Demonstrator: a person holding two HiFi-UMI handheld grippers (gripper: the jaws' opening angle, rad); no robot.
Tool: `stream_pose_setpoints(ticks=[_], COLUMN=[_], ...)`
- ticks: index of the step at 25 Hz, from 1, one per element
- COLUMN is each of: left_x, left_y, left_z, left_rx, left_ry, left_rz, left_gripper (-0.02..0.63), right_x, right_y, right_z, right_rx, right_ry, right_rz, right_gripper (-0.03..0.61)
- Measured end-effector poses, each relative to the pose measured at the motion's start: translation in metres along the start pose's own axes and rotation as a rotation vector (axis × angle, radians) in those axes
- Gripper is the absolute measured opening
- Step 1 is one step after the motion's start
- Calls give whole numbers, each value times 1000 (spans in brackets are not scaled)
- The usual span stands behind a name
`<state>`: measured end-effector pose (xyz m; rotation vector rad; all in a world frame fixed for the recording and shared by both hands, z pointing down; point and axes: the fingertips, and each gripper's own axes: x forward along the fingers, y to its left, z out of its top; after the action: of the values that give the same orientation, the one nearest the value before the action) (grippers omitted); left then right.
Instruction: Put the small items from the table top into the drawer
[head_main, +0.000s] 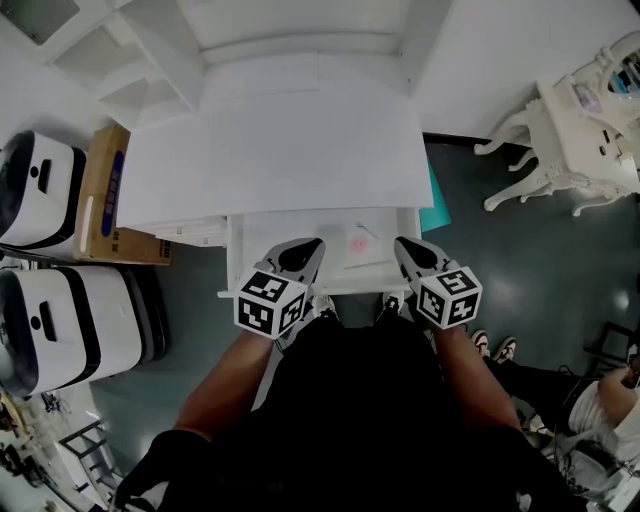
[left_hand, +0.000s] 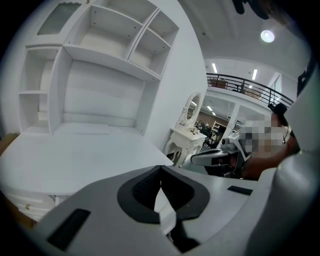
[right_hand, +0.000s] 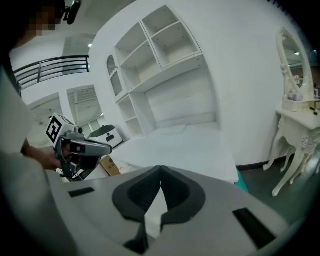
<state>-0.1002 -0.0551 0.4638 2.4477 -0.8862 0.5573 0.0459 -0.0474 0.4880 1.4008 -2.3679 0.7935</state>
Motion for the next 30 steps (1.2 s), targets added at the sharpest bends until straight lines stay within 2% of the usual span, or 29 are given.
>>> stream_pose_setpoints(ticks=[8, 15, 19, 30], left_x=[-6, -7, -7, -14], left_y=[-12, -35, -59, -149], left_z=[-11, -19, -27, -63], left_rx=[-7, -56, -86, -115], left_ry=[-5, -35, -47, -49], left_rz=[17, 98, 150, 232], left_gripper=[11, 11, 11, 11], right_x=[-18, -37, -60, -130], right_y=[0, -1, -3, -24], right_z=[-6, -10, -20, -54], right_rx=[22, -17, -68, -77], right_ry=[-30, -17, 10, 2], right_rz=[13, 86, 134, 210], right_gripper=[28, 28, 28, 28])
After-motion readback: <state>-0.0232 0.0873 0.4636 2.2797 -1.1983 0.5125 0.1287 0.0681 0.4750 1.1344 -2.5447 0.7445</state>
